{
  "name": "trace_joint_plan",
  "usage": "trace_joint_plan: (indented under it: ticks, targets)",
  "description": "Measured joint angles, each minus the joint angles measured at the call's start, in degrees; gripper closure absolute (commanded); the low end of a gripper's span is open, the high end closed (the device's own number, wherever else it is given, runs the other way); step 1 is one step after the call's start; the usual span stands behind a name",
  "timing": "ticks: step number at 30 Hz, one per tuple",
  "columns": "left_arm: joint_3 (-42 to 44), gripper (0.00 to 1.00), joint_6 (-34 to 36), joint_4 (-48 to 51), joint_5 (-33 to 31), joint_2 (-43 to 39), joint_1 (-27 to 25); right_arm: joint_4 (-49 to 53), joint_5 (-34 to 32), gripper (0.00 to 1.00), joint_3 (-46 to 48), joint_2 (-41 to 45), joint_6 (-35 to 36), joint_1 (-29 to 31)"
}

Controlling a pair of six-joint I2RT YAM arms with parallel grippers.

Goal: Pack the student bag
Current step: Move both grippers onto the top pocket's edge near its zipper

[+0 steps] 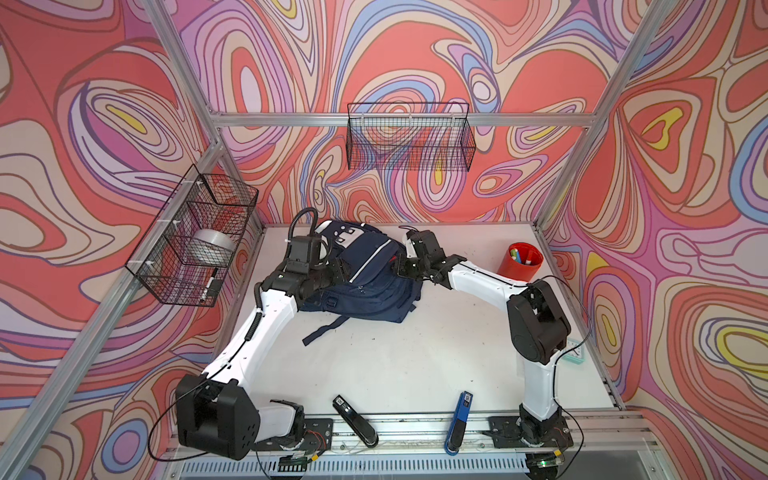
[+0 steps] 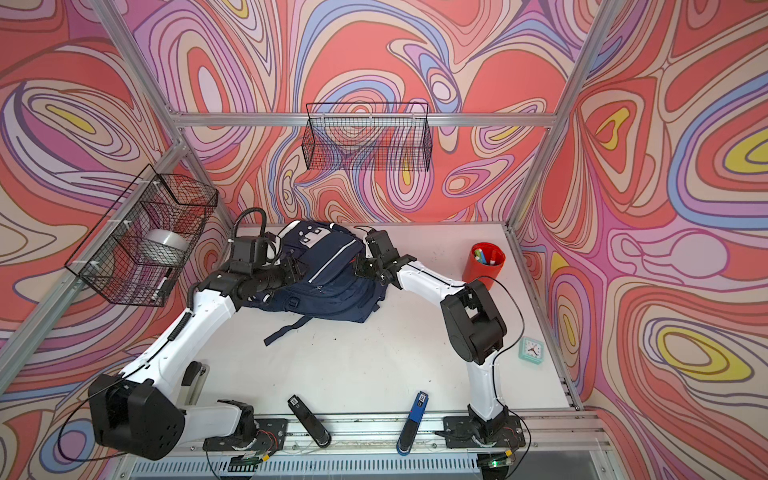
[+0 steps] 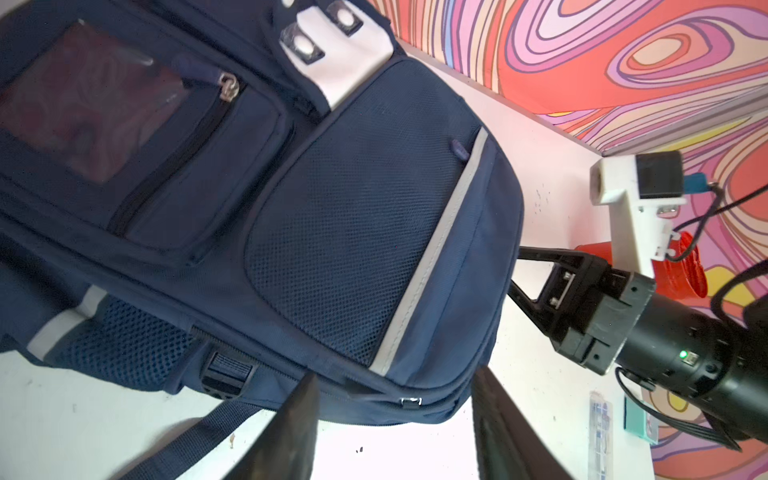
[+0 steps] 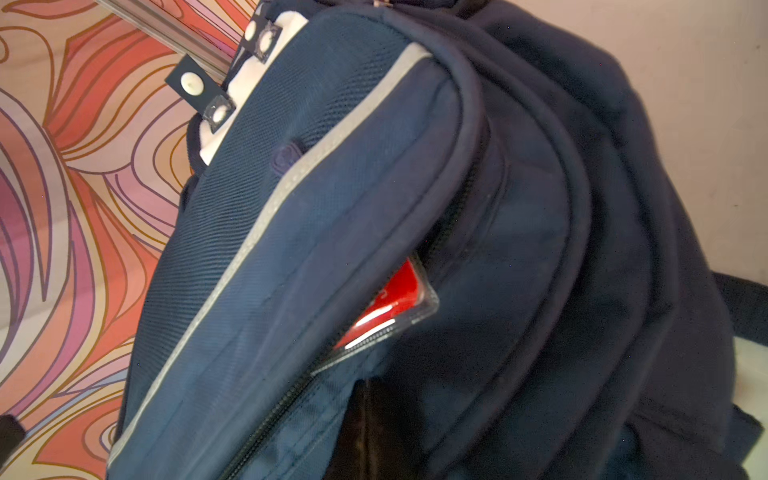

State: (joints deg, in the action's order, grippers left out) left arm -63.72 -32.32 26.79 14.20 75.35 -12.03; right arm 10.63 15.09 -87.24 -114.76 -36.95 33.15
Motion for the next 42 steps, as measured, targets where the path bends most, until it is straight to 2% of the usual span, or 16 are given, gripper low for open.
trace_joint_plan:
  ticks: [5, 9, 10, 12, 14, 16, 18, 21, 26, 31, 33, 35, 36, 37, 38, 42]
  targets:
    - [1.31, 0.43, -1.09, -1.18, 0.42, 1.11, 0.0, -3.58, -0.22, 0.97, -1.03, -0.5, -0.94, 0.66]
    - [1.88, 0.41, -2.47, -3.08, 1.05, 1.44, -0.02, -5.97, -1.36, 0.92, -1.03, -0.55, -2.03, 1.81]
    - [2.71, 0.39, -3.19, -4.09, 1.25, 1.44, 0.0, -6.47, -1.31, 0.92, -1.05, -0.74, -2.19, 2.25]
    - [5.35, 0.26, -4.9, -6.49, 1.42, 1.09, 0.02, -7.52, -1.09, 0.91, -1.44, -1.66, -2.75, 2.97]
    - [8.46, 0.23, -6.99, -8.0, 1.03, 0.55, 0.02, -7.74, -1.27, 0.89, -1.27, -2.32, -2.8, 3.54]
    - [9.9, 0.26, -8.28, -8.37, 0.5, 0.52, 0.02, -7.61, -2.16, 0.85, 0.24, -1.66, -2.67, 3.96]
    - [10.01, 0.33, -9.09, -9.18, 0.55, 1.11, 0.02, -6.36, -3.56, 0.82, 2.38, 0.24, -2.14, 4.28]
    - [10.01, 0.39, -10.86, -12.22, 0.98, 2.95, 0.02, -3.39, -6.47, 0.79, 5.77, 5.18, -1.05, 5.05]
    - [10.99, 0.38, -13.42, -16.72, 0.7, 3.5, 0.02, -0.55, -12.28, 0.68, 6.69, 11.19, 1.33, 9.92]
    - [10.99, 0.41, -14.21, -18.16, 0.76, 3.96, 0.02, 0.63, -14.62, 0.6, 6.14, 9.92, 2.82, 16.02]
    - [11.08, 0.5, -14.78, -18.78, 0.96, 4.85, 0.02, 1.14, -14.95, 0.6, 5.6, 8.48, 3.06, 17.11]
    - [11.78, 0.72, -15.39, -19.69, 1.01, 5.31, 0.02, 1.64, -15.47, 0.6, 5.49, 7.61, 3.28, 17.46]
    - [12.15, 0.88, -15.74, -19.82, 0.98, 5.33, 0.09, 1.86, -15.76, 0.6, 5.46, 7.3, 3.32, 17.49]
    - [12.39, 0.97, -16.0, -19.78, 0.92, 5.33, 0.15, 2.08, -15.91, 0.6, 5.38, 7.06, 3.41, 17.53]
    - [12.39, 1.0, -16.26, -19.76, 0.96, 5.33, 0.26, 2.25, -16.13, 0.59, 5.22, 6.93, 3.45, 17.53]
    - [11.85, 1.0, -17.2, -19.47, 1.05, 5.31, 0.35, 2.78, -17.94, 0.5, 3.52, 6.03, 4.0, 18.38]
